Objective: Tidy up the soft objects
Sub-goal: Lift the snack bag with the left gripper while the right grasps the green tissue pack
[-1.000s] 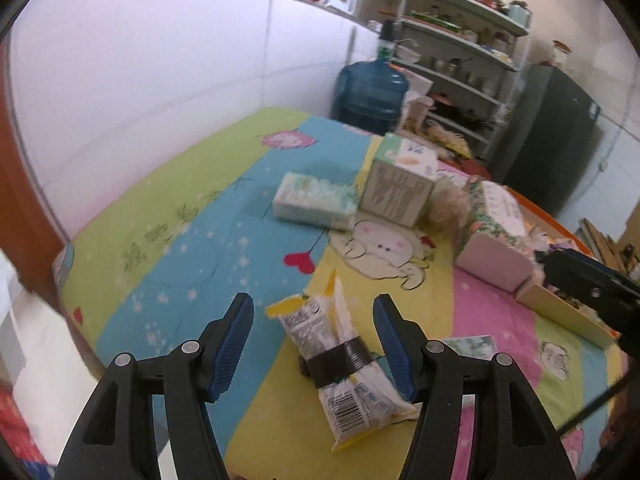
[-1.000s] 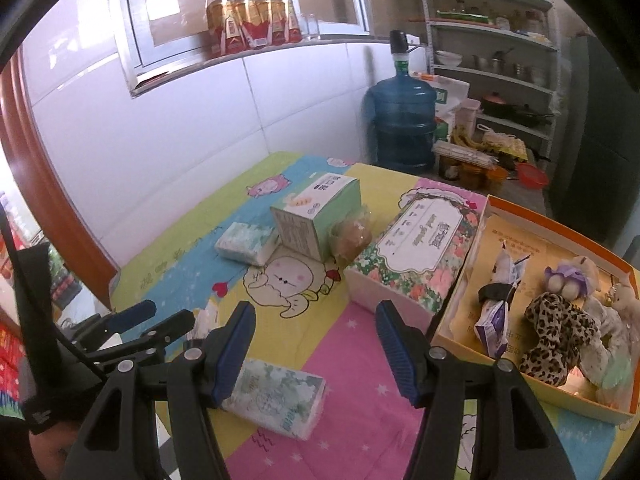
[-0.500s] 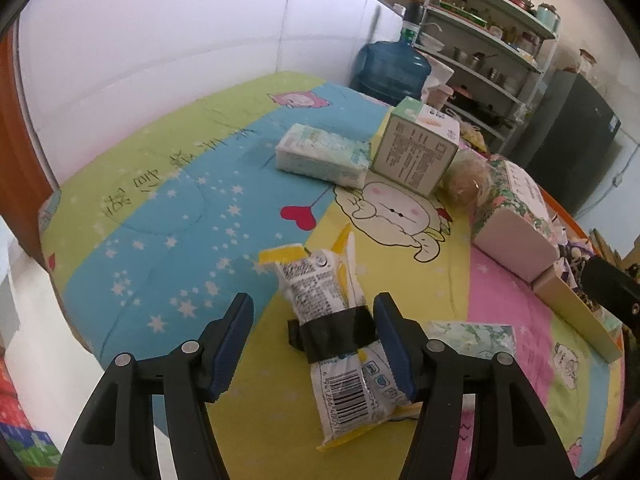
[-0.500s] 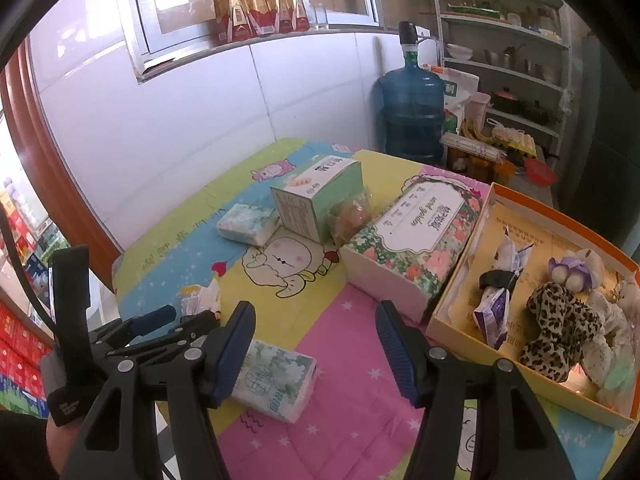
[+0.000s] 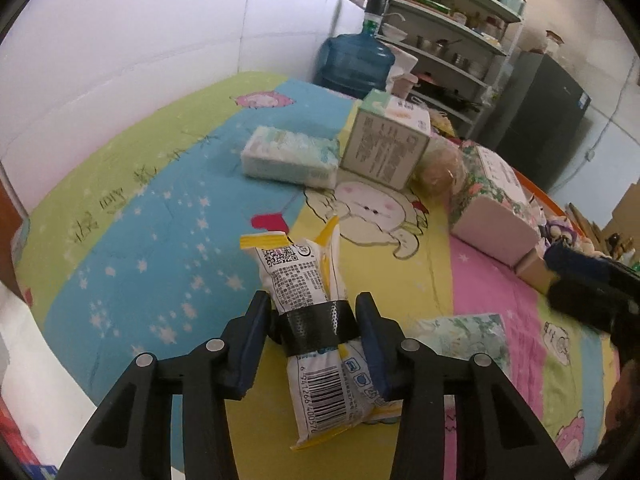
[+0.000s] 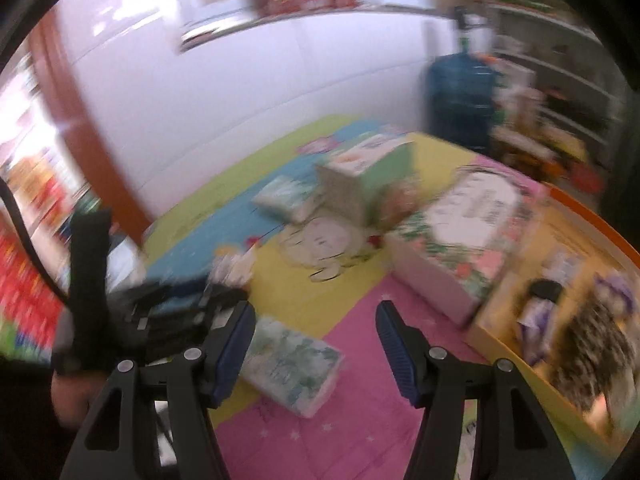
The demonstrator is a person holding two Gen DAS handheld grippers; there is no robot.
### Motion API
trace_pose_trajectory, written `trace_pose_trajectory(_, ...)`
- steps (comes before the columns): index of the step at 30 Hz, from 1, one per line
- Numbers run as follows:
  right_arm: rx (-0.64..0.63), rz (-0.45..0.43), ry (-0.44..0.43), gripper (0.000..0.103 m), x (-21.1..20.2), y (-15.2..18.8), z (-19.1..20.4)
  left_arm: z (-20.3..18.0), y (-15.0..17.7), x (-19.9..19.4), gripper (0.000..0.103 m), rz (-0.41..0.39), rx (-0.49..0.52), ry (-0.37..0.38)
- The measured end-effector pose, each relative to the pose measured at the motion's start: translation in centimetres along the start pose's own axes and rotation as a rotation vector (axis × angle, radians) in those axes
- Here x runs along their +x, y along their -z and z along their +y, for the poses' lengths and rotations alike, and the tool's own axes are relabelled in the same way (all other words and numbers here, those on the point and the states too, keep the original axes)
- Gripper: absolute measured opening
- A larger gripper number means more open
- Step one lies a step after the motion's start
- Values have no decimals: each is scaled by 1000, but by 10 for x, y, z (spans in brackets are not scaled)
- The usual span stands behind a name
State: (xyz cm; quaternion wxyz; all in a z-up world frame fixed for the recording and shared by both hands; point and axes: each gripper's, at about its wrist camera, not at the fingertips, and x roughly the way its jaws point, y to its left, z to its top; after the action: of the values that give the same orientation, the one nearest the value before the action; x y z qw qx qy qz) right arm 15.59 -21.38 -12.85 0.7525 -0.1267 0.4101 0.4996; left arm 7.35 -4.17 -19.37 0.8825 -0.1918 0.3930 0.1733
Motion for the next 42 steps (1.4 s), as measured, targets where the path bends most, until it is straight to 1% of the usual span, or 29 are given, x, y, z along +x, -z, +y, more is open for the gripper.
trace_pose_trajectory(1,-46,20,-27,74,3,-1,2,2,-2,-2,45,-7,3,-2)
trace_pose_trajectory(2,-112,42,-53,78,6,-2,5,5,-3,-4,45,-15,6,-5)
trace_pose_trajectory(4,-247,75,-99,80,12,-3,12,9,-10,-8,45,-31,12,-7)
trace_pose_trajectory(7,-375,119,-147,80,24,-3,18,14,-19,-14,45,-52,20,-6)
trace_pose_trajectory(10,-491,206,-232,80,42,-1,23,15,-27,-20,45,-75,28,-16)
trace_pose_trajectory(12,-567,248,-251,80,50,5,28,17,-32,-25,45,-90,32,-25)
trace_pose_trajectory(14,-651,270,-251,80,57,11,35,19,-35,-30,45,-97,33,-31)
trace_pose_trajectory(17,-741,279,-245,80,63,17,42,23,-38,-35,45,-102,35,-43)
trace_pose_trajectory(19,-766,275,-242,80,66,20,45,24,-40,-35,45,-104,34,-50)
trace_pose_trajectory(26,-726,303,-214,79,75,23,48,26,-43,-33,45,-102,43,-46)
trace_pose_trajectory(27,-724,309,-206,78,77,24,49,26,-44,-32,45,-101,44,-43)
trace_pose_trajectory(28,-723,316,-192,73,79,26,49,26,-44,-31,45,-99,46,-39)
trace_pose_trajectory(29,-715,317,-189,71,79,27,49,26,-45,-30,45,-97,49,-36)
trace_pose_trajectory(30,-687,312,-188,66,79,26,47,26,-45,-29,45,-94,54,-32)
trace_pose_trajectory(31,-657,309,-179,59,78,25,45,26,-46,-28,45,-92,58,-28)
trace_pose_trajectory(34,-511,322,-178,53,82,16,33,26,-48,-25,45,-85,72,-14)
trace_pose_trajectory(40,-401,285,-100,51,78,19,35,26,-53,-20,45,-74,105,20)
trace_pose_trajectory(42,-345,260,-68,50,76,19,35,27,-56,-20,45,-73,119,31)
